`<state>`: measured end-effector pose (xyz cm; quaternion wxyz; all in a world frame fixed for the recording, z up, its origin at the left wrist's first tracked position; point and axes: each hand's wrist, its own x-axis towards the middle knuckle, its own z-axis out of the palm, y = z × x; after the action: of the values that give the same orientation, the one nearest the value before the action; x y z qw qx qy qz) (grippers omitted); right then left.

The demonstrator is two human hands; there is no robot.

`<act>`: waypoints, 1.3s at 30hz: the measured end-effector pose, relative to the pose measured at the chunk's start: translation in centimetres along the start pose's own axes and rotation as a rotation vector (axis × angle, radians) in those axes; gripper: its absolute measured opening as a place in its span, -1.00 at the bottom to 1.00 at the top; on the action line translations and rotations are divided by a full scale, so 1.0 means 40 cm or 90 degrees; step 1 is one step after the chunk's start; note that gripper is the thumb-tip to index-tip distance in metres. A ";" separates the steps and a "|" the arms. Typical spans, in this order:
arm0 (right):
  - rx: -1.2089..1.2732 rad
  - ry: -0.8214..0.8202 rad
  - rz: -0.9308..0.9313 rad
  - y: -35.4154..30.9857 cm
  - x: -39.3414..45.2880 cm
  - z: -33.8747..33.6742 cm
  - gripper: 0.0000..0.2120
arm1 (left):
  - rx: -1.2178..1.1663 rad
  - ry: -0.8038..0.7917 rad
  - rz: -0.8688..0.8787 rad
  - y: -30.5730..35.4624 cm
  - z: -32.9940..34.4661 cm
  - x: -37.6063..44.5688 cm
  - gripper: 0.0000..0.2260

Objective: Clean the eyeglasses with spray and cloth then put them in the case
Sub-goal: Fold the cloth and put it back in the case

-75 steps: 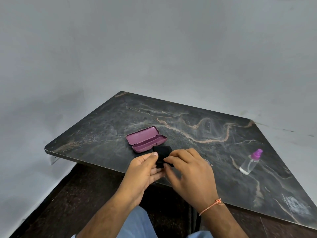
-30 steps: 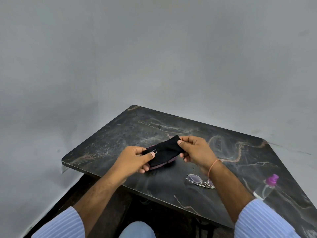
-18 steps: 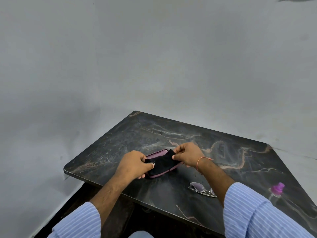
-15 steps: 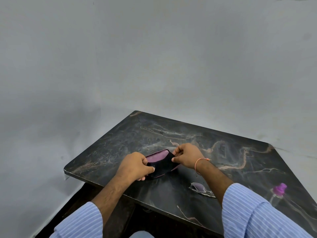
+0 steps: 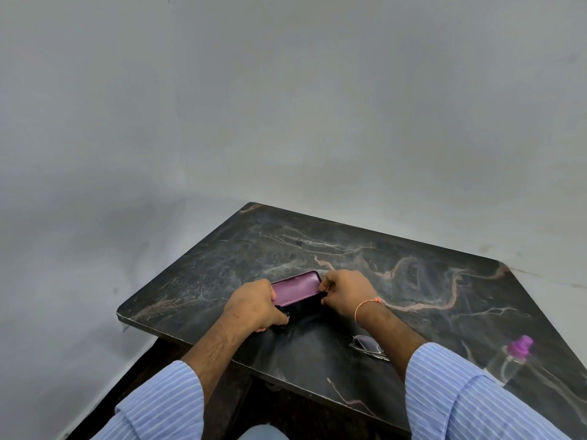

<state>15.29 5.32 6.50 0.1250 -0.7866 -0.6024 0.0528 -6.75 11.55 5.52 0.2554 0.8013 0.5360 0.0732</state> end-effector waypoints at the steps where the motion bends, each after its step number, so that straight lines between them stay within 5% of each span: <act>1: -0.001 0.005 0.002 0.004 0.000 0.000 -0.76 | -0.019 -0.002 -0.001 -0.001 0.001 0.008 -0.60; 13: -0.026 0.060 0.009 0.062 -0.019 0.013 -0.68 | -0.183 0.038 0.087 -0.016 0.063 0.095 -0.65; 20: 0.002 0.059 0.027 0.097 -0.042 0.000 -0.76 | -0.309 -0.011 0.192 -0.006 0.070 0.092 -0.93; 26: 0.035 0.035 -0.003 0.120 -0.075 -0.031 -0.78 | -0.344 -0.043 0.248 -0.024 0.080 0.084 -0.92; 29: 0.012 -0.009 -0.054 0.130 -0.102 -0.053 -0.66 | -0.318 -0.062 0.259 -0.037 0.074 0.085 -0.77; 39: -0.112 -0.024 -0.136 0.159 -0.129 -0.055 -0.64 | -0.164 -0.017 0.284 -0.007 0.082 0.087 -0.89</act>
<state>20.36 -1.48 6.64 0.0494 -0.7249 -0.6871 0.0007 -4.27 13.68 2.03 0.3398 0.8615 0.3290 0.1846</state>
